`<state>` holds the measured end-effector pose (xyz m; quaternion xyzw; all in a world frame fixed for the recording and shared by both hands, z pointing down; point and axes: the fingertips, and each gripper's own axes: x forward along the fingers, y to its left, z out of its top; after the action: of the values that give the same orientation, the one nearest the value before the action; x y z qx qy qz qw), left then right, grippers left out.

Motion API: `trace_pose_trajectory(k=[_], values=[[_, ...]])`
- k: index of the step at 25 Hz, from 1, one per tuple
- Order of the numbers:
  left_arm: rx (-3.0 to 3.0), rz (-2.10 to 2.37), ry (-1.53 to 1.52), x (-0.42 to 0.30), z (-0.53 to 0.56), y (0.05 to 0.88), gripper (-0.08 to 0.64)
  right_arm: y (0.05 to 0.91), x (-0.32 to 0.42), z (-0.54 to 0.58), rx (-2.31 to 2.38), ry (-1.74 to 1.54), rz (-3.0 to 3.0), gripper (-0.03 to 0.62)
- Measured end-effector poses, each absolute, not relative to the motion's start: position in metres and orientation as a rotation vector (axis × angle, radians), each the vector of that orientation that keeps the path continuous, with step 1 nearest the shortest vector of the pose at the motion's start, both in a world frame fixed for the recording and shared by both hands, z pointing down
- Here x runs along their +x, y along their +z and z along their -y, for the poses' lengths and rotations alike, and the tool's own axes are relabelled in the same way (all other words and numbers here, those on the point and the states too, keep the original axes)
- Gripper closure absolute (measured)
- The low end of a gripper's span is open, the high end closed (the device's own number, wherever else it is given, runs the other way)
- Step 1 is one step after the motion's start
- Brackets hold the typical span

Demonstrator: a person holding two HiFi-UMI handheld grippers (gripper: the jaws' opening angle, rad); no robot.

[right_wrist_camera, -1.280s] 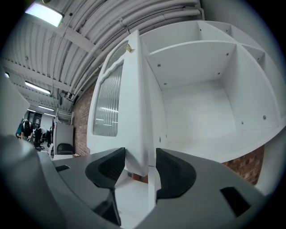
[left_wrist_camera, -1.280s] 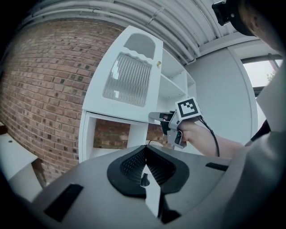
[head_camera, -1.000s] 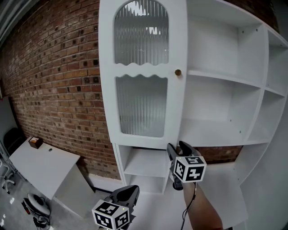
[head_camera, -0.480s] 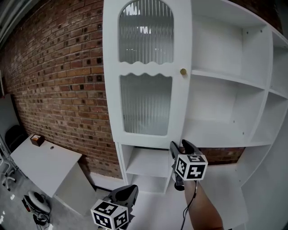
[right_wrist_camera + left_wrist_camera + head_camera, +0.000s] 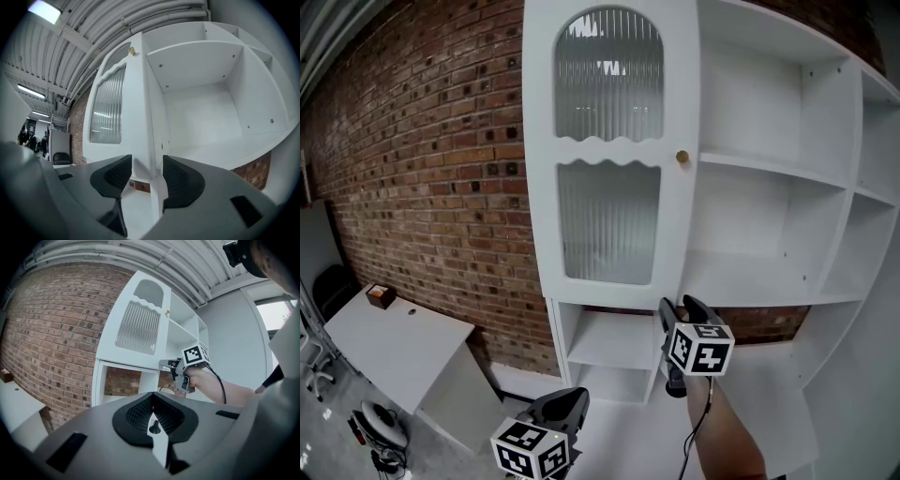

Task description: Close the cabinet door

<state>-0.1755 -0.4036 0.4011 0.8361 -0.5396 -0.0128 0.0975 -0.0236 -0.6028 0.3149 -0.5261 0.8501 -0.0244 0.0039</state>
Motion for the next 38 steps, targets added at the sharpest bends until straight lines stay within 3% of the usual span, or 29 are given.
trace_pose_trajectory(k=[4, 7, 9, 11, 38], values=[[2.498, 1.583, -0.030, -0.180, 0.390, 0.395, 0.552, 0.309, -0.015, 0.577, -1.668, -0.067, -2.608, 0.378], [2.515, 1.567, -0.041, -0.183, 0.379, 0.392, 0.551, 0.308, -0.010, 0.554, -1.711, -0.041, -2.576, 0.446], [2.527, 1.553, -0.046, -0.185, 0.369, 0.389, 0.552, 0.308, -0.010, 0.536, -1.728, -0.034, -2.575, 0.524], [2.542, 1.538, -0.050, -0.188, 0.358, 0.386, 0.551, 0.308, -0.013, 0.516, -1.728, -0.035, -2.582, 0.555], [2.605, 1.433, -0.028, -0.196, 0.190, 0.391, 0.551, 0.357, -0.054, 0.255, -1.673, -0.094, -2.649, 0.558]])
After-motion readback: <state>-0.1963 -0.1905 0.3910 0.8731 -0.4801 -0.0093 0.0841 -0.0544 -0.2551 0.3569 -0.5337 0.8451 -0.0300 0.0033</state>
